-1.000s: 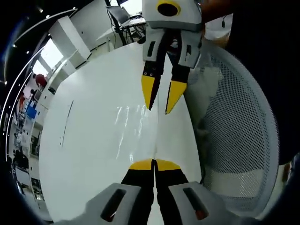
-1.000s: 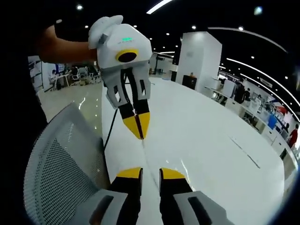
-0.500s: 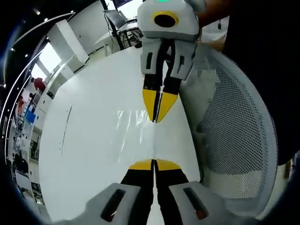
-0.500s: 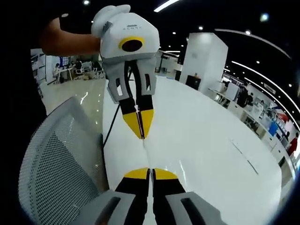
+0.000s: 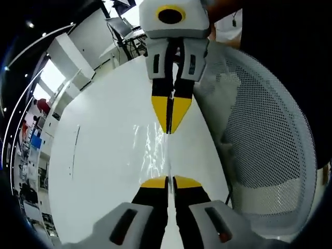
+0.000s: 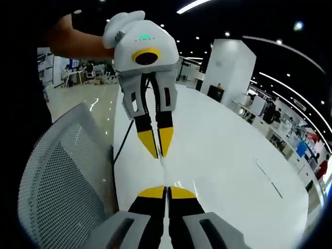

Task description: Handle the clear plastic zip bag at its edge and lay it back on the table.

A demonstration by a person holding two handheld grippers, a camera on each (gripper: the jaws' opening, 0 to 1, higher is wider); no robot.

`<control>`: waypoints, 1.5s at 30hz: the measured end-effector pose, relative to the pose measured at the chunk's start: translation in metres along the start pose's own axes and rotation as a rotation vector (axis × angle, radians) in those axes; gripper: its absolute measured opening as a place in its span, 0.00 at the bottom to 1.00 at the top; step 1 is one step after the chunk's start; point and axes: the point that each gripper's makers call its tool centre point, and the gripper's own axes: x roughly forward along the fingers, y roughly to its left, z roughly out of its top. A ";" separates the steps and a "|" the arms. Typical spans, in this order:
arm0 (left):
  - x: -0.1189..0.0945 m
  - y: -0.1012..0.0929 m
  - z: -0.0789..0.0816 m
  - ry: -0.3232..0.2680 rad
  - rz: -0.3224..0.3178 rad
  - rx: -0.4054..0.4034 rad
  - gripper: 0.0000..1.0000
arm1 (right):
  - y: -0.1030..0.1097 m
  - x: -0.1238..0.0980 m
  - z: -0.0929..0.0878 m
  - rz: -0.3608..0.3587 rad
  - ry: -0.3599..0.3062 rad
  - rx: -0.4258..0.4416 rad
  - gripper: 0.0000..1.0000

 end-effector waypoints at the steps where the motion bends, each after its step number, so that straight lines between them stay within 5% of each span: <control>1: 0.000 0.001 0.000 -0.001 0.004 0.004 0.00 | 0.000 0.000 0.000 0.000 0.001 -0.001 0.00; 28: 0.005 0.006 0.006 0.001 0.013 0.012 0.00 | -0.002 0.001 0.011 -0.009 -0.023 0.022 0.05; 45: 0.005 0.006 0.009 0.007 0.011 0.001 0.00 | -0.001 0.013 0.022 0.014 -0.023 -0.036 0.06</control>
